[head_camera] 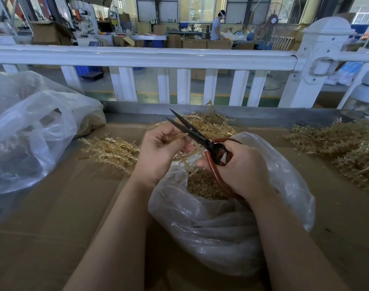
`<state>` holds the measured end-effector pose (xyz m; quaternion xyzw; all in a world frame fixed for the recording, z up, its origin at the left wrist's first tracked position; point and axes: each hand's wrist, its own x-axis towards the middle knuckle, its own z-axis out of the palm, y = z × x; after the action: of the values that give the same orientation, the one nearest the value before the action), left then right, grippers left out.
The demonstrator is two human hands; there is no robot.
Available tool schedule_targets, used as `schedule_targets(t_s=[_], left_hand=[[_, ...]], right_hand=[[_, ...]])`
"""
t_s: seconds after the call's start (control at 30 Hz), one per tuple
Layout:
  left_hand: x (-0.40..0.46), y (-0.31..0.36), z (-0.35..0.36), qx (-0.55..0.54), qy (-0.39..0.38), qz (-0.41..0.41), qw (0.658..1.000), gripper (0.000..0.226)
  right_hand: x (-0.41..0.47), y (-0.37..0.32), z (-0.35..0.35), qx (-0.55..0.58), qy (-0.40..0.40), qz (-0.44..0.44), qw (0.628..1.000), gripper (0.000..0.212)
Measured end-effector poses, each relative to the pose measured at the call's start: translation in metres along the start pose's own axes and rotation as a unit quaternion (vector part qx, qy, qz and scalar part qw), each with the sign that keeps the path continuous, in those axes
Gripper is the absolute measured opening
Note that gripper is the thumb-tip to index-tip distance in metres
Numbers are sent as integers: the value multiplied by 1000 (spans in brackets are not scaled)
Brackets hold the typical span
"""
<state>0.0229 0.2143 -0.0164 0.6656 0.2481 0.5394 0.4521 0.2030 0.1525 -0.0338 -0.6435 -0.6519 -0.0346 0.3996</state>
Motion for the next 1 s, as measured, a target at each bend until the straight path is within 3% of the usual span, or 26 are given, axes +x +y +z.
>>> schedule_targets(t_s=[0.13, 0.27, 0.47, 0.6, 0.8, 1.0], left_hand=[[1, 1, 0, -37, 11, -36, 999, 10], [2, 0, 0, -39, 11, -60, 997, 6], [-1, 2, 7, -63, 2, -112, 992, 4], [0, 5, 6, -145, 4, -194, 970, 41], [-3, 3, 3, -212, -63, -301, 927, 43], [-5, 5, 13, -150, -85, -332, 927, 13]], right_hand=[[2, 0, 3, 98, -29, 60, 993, 65], [5, -2, 0, 241, -51, 99, 964, 36], [6, -5, 1, 293, -79, 155, 940, 11], [8, -9, -4, 336, -57, 189, 921, 7], [8, -6, -14, 446, -13, 215, 869, 9], [7, -7, -12, 450, -10, 172, 876, 11]])
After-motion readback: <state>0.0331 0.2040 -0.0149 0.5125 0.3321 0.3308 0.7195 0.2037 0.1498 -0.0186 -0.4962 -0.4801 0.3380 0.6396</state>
